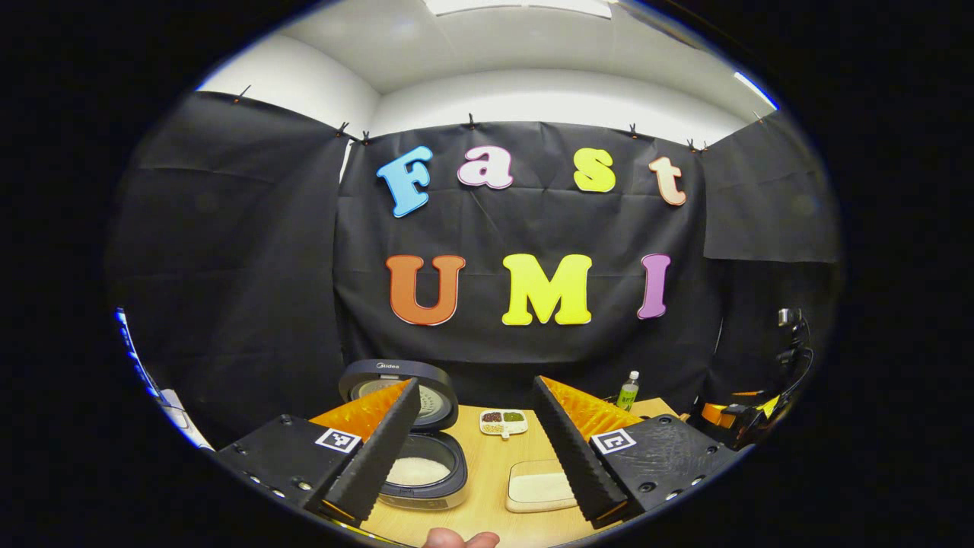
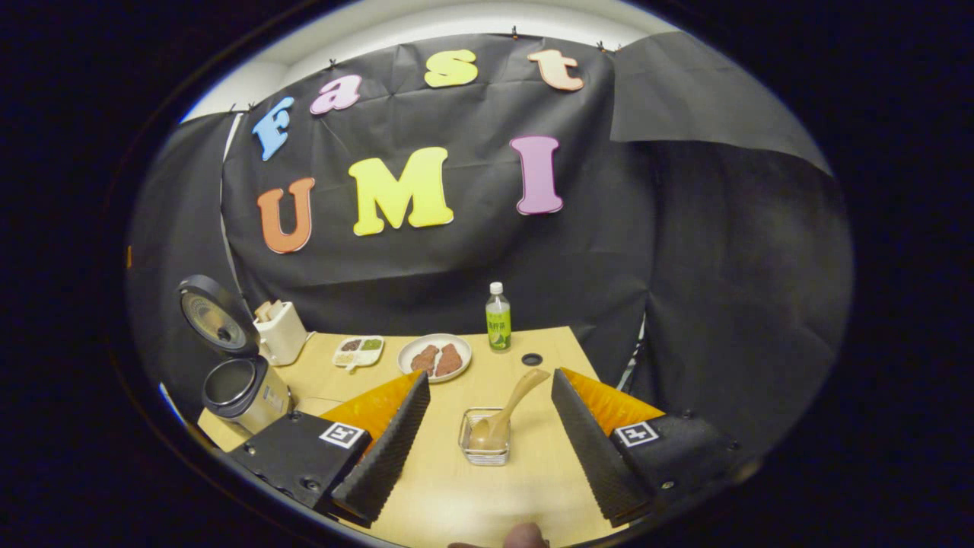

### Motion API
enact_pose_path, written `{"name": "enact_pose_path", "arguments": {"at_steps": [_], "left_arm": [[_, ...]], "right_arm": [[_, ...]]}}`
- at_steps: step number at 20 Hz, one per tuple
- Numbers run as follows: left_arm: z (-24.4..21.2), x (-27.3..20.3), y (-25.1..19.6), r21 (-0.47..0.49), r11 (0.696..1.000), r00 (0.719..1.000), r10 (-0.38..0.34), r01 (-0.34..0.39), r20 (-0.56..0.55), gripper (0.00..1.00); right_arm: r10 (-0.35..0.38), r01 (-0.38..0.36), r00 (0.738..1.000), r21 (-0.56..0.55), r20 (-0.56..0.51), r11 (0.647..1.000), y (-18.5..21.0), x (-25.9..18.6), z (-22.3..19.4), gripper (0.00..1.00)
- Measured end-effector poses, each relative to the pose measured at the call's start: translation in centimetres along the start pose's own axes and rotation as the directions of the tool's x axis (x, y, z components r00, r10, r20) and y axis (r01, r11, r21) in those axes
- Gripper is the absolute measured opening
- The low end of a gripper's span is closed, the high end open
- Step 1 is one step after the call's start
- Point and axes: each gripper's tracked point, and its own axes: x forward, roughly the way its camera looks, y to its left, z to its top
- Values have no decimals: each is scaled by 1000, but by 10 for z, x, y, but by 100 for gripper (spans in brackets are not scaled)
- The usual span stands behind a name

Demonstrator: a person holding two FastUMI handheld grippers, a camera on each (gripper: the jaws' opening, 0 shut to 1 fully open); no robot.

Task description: Close the left gripper, press the button to open the rice cooker; take a wooden spoon from the chopstick holder with the right hand, scoop a spoonful of rice and pour it into the rice cooker, then put the wooden spoon back into the chopstick holder.

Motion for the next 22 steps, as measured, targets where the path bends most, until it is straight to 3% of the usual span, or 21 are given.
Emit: {"name": "enact_pose_path", "arguments": {"at_steps": [7,8,9,12,13,14,17,19,21,22], "left_arm": [[3,18,-6,-15,998,998,65,-65,-13,95],[1,22,-8,-16,997,997,72,-72,-18,95],[-1,25,-10,-16,997,997,78,-78,-26,94],[-5,35,-19,-16,995,994,93,-94,-50,95],[-7,35,-19,-17,995,993,100,-101,-59,95],[-9,35,-21,-17,994,992,107,-108,-70,95],[-15,39,-24,-3,993,989,121,-121,-89,95],[-16,43,-24,-4,992,987,122,-123,-100,95],[-19,43,-23,-2,992,986,127,-128,-106,95],[-21,44,-22,1,992,986,128,-129,-107,95]], "right_arm": [[17,-8,993,73,-120,997,-23,73,-42,100],[18,-7,990,80,-138,997,-27,86,-48,94],[20,-6,988,90,-154,996,-31,99,-55,99],[27,4,975,140,-221,990,-41,134,-80,95],[38,-1,971,153,-236,988,-43,143,-86,87],[51,-9,967,166,-249,986,-42,153,-92,90],[86,-26,956,213,-281,977,-39,173,-107,80],[92,-26,952,224,-292,974,-38,179,-112,64],[95,-22,949,240,-299,971,-38,183,-117,64],[103,-23,946,254,-306,967,-37,185,-119,48]]}}
